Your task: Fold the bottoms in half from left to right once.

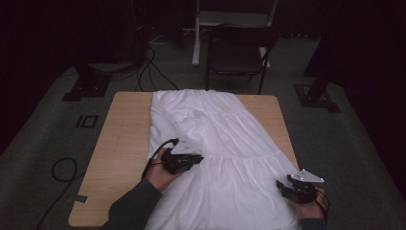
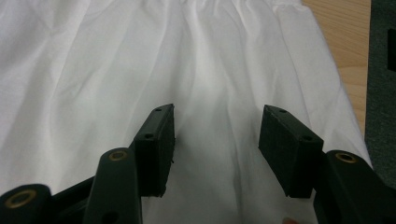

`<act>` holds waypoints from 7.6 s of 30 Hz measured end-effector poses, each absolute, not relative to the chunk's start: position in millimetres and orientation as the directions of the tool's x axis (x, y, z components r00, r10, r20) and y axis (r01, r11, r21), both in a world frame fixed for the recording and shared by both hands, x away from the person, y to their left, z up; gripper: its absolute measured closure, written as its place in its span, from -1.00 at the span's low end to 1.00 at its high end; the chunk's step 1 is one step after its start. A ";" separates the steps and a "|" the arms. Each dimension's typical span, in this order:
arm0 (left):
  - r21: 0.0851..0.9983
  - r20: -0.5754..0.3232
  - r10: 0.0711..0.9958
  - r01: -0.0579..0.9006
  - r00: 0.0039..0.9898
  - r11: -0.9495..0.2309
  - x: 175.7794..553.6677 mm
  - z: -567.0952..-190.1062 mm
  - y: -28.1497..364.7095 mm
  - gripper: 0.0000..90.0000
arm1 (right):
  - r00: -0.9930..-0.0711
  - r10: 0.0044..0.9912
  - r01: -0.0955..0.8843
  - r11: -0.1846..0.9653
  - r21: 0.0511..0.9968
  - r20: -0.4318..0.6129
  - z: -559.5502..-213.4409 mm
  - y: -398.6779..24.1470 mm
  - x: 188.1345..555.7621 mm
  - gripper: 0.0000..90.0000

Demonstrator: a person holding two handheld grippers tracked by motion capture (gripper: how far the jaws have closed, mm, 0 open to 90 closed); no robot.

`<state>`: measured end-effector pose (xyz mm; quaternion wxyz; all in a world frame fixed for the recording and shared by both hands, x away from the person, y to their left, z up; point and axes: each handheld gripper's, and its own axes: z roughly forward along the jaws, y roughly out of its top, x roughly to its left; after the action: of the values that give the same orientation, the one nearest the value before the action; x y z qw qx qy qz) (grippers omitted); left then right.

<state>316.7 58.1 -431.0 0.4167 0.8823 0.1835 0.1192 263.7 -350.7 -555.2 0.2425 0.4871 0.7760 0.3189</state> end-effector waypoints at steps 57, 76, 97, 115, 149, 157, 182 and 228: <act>0.708 -0.210 0.602 0.545 0.770 -0.450 302.2 -524.2 140.1 0.80 | -0.409 0.912 0.602 0.302 0.739 -0.039 -557.2 -351.7 264.9 -0.05; 0.764 -0.227 0.100 0.241 0.969 -0.599 253.7 -492.2 -48.7 0.98 | -0.426 0.904 0.577 0.297 0.761 -0.030 -533.8 -337.5 269.3 -0.08; 0.795 -0.144 0.511 0.407 0.847 -0.451 294.7 -487.3 75.2 0.00 | -0.634 0.764 0.544 0.329 0.772 0.121 -511.1 -251.4 299.0 -0.07; 0.787 -0.168 0.683 0.514 0.711 -0.341 306.9 -510.4 141.3 -0.15 | -0.659 0.748 0.508 0.370 0.778 0.074 -487.6 -241.2 292.6 0.99; 0.675 -0.161 0.738 0.619 0.655 -0.402 322.4 -548.5 124.6 0.96 | -0.323 0.946 0.725 0.225 0.651 0.032 -543.6 -343.6 292.4 0.98; 0.668 -0.173 0.834 0.684 0.524 -0.291 323.0 -547.6 186.6 0.97 | -0.416 0.908 0.689 0.273 0.671 0.058 -538.5 -320.6 288.7 0.96; 0.745 -0.232 0.815 0.635 0.531 -0.202 298.4 -510.9 214.2 0.88 | -0.535 0.840 0.507 0.230 0.831 0.093 -458.1 -308.2 242.6 0.99; 0.666 0.003 0.933 0.695 0.361 -0.271 410.5 -541.6 174.5 0.88 | -0.474 0.880 0.633 0.368 0.681 -0.034 -546.4 -270.1 318.7 0.61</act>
<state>410.5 174.5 -541.6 0.2928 0.7711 0.5279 0.2027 318.7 -270.1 -546.4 0.2016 0.4718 0.8019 0.3061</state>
